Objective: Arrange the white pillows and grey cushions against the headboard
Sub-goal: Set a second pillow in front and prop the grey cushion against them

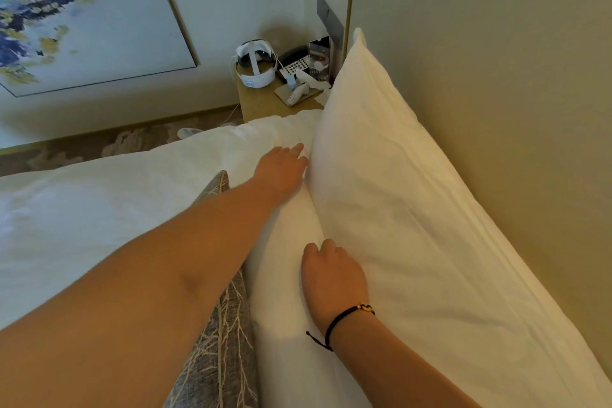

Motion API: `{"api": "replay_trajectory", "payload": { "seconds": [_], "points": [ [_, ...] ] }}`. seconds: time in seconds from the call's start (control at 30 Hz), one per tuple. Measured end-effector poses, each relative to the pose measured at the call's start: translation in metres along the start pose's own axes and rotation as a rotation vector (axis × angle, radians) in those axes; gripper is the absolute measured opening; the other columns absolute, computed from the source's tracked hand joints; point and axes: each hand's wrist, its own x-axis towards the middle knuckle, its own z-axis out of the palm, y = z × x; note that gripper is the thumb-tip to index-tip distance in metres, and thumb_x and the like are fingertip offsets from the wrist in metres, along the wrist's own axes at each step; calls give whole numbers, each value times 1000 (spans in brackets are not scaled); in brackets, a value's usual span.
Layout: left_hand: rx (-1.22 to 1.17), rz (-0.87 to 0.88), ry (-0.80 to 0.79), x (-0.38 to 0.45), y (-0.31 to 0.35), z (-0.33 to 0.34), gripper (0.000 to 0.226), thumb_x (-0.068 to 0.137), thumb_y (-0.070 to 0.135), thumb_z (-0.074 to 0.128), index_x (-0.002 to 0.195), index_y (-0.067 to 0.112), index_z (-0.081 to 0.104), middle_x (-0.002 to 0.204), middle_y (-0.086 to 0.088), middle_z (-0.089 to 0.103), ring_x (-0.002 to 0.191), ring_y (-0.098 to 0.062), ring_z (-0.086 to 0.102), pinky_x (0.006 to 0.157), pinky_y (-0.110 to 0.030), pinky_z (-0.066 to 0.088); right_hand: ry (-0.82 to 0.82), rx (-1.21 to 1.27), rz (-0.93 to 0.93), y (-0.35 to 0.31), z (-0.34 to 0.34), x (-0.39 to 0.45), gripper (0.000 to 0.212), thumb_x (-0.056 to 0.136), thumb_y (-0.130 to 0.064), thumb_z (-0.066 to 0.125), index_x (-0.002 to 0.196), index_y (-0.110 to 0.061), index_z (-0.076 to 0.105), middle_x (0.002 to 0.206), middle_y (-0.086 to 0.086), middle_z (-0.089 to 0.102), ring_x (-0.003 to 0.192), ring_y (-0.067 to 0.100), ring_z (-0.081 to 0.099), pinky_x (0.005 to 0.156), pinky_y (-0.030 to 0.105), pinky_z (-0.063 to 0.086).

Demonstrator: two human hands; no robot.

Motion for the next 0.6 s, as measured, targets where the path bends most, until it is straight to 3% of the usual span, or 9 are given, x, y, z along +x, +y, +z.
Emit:
{"api": "replay_trajectory", "payload": {
  "seconds": [0.13, 0.23, 0.33, 0.43, 0.47, 0.5, 0.6],
  "points": [
    [50, -111, -82, 2, -9, 1, 60, 101, 35, 38, 156, 25, 17, 166, -4, 4, 152, -27, 0, 121, -52, -5, -51, -42, -33, -9, 11, 7, 20, 89, 2, 39, 103, -6, 50, 105, 15, 57, 89, 30, 60, 60, 35, 35],
    [-78, -189, -151, -7, -10, -4, 69, 98, 42, 44, 157, 24, 13, 166, -3, -6, 151, -26, -13, 120, -52, -5, -65, -21, 9, -8, 12, 7, 22, 90, 2, 39, 107, -6, 51, 111, 14, 55, 91, 30, 62, 61, 35, 35],
    [-244, -215, -191, -34, 1, -5, 75, 96, 49, 46, 157, 24, 10, 164, -2, -17, 149, -31, -19, 119, -56, 6, -83, -10, 46, -5, 6, -7, 24, 90, -1, 38, 108, -6, 54, 118, 12, 46, 86, 29, 61, 60, 34, 35],
    [-373, -306, -198, -72, 21, 0, 83, 97, 53, 42, 157, 19, -5, 163, -4, -20, 148, -41, -11, 116, -57, 20, 4, -2, 17, -6, -1, -43, 7, 89, -15, 57, 89, -9, 61, 105, 11, 54, 64, 26, 61, 49, 32, 36],
    [-387, -341, -188, -82, 27, 1, 85, 97, 53, 41, 156, 16, -8, 163, -7, -18, 148, -44, -3, 113, -56, 25, 32, -13, 7, -8, -3, -59, 17, 86, -28, 67, 79, -13, 61, 93, 9, 58, 55, 23, 59, 44, 30, 35],
    [-383, -373, -169, -91, 31, 1, 86, 97, 53, 41, 156, 13, -8, 164, -10, -15, 147, -46, 7, 111, -55, 30, 27, -28, 5, -10, -2, -77, 29, 85, -43, 67, 78, -16, 59, 87, 6, 58, 55, 22, 59, 45, 30, 36],
    [-329, -431, -150, -108, 40, -7, 86, 97, 52, 42, 155, 4, 1, 162, -23, 2, 138, -43, 33, 104, -49, 40, -148, 12, 97, -10, 13, -128, 50, 87, -70, 41, 98, -21, 48, 100, 0, 51, 84, 22, 59, 61, 33, 34]
  ]
}}
